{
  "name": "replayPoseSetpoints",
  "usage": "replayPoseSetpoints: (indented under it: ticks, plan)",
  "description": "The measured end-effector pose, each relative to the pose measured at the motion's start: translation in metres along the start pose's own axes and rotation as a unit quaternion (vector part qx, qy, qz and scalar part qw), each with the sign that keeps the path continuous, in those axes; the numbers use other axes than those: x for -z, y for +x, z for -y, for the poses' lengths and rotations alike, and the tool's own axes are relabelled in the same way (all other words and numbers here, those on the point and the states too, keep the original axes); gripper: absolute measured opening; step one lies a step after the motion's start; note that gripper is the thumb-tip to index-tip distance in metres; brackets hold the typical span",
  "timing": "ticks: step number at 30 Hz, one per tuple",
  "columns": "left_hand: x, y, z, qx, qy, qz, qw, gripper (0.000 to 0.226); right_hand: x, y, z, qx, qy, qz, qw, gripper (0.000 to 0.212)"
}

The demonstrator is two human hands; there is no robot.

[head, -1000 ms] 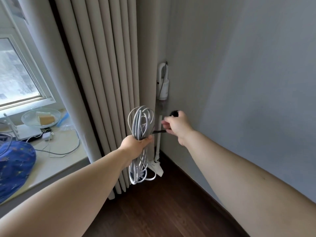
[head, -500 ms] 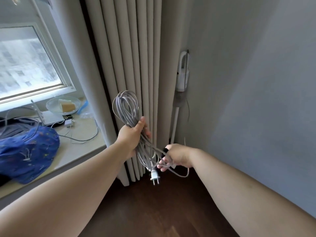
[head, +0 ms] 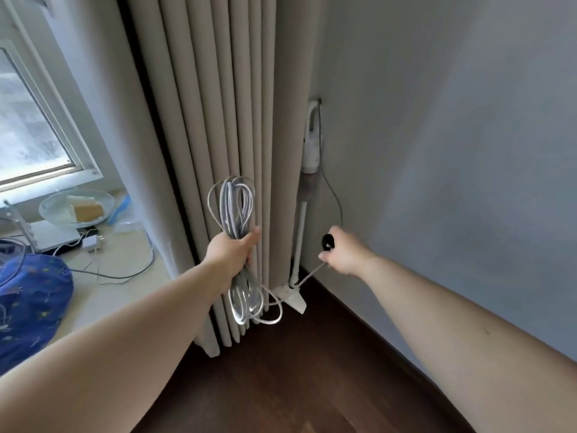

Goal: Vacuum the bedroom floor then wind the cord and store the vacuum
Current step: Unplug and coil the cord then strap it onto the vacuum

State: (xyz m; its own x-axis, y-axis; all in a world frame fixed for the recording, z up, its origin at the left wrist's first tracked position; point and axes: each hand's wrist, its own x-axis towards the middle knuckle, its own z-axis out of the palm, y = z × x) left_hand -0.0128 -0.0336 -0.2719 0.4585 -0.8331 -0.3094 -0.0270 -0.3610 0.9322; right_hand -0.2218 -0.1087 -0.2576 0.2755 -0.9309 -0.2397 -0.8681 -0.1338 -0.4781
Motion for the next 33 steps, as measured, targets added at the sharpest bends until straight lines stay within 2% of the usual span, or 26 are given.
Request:
replayPoseSetpoints:
  ticks: [3,5,7,9,10,12,16,19,20,22,24,26,30,32,33]
  plan:
    - [-0.024,-0.009,-0.014,-0.006,0.073,0.068,0.995,0.046,0.005,0.006,0.022,0.032,0.059,-0.041,0.997,0.014]
    - [-0.039,-0.014,-0.020,0.011,0.099,0.124,0.987,0.053,0.010,0.014,0.031,0.030,0.117,-0.065,0.991,0.021]
    - [-0.054,-0.017,-0.022,0.022,0.091,0.168,0.981,0.063,0.017,0.017,0.041,0.021,0.215,-0.070,0.974,0.011]
    - [-0.068,-0.017,-0.025,0.028,0.047,0.182,0.982,0.070,0.025,0.020,0.045,-0.001,0.365,-0.071,0.928,0.005]
    - [-0.075,-0.016,-0.028,0.028,0.023,0.179,0.983,0.068,0.029,0.020,0.045,-0.014,0.438,-0.058,0.897,0.010]
    - [-0.086,-0.010,-0.034,0.034,-0.020,0.175,0.984,0.061,0.035,0.024,0.040,-0.030,0.514,-0.049,0.856,0.021]
    - [-0.104,0.000,-0.044,0.071,-0.036,0.201,0.976,0.058,0.046,0.034,0.032,-0.054,0.553,-0.070,0.828,0.018]
    - [-0.124,0.004,-0.053,0.080,-0.022,0.184,0.979,0.028,0.061,0.047,0.022,-0.054,0.593,-0.076,0.800,0.027]
    - [-0.133,0.007,-0.056,0.084,-0.019,0.167,0.982,0.025,0.068,0.053,0.015,-0.045,0.608,-0.071,0.789,0.028]
    - [-0.145,0.008,-0.059,0.102,-0.061,0.165,0.979,0.021,0.074,0.065,0.004,-0.037,0.617,-0.058,0.784,0.029]
    - [-0.159,0.007,-0.066,0.121,-0.103,0.187,0.969,0.005,0.078,0.073,-0.005,-0.040,0.622,-0.055,0.780,0.028]
    - [-0.172,0.006,-0.071,0.139,-0.120,0.198,0.963,0.020,0.078,0.078,-0.014,-0.034,0.638,-0.057,0.767,0.024]
    - [-0.187,0.011,-0.070,0.139,-0.107,0.180,0.968,0.026,0.074,0.094,-0.030,-0.049,0.693,-0.018,0.719,0.025]
    - [-0.188,0.013,-0.069,0.138,-0.087,0.175,0.971,0.027,0.075,0.099,-0.031,-0.056,0.694,-0.001,0.718,0.024]
    - [-0.189,0.015,-0.069,0.137,-0.078,0.170,0.973,0.025,0.076,0.101,-0.031,-0.057,0.676,0.006,0.735,0.023]
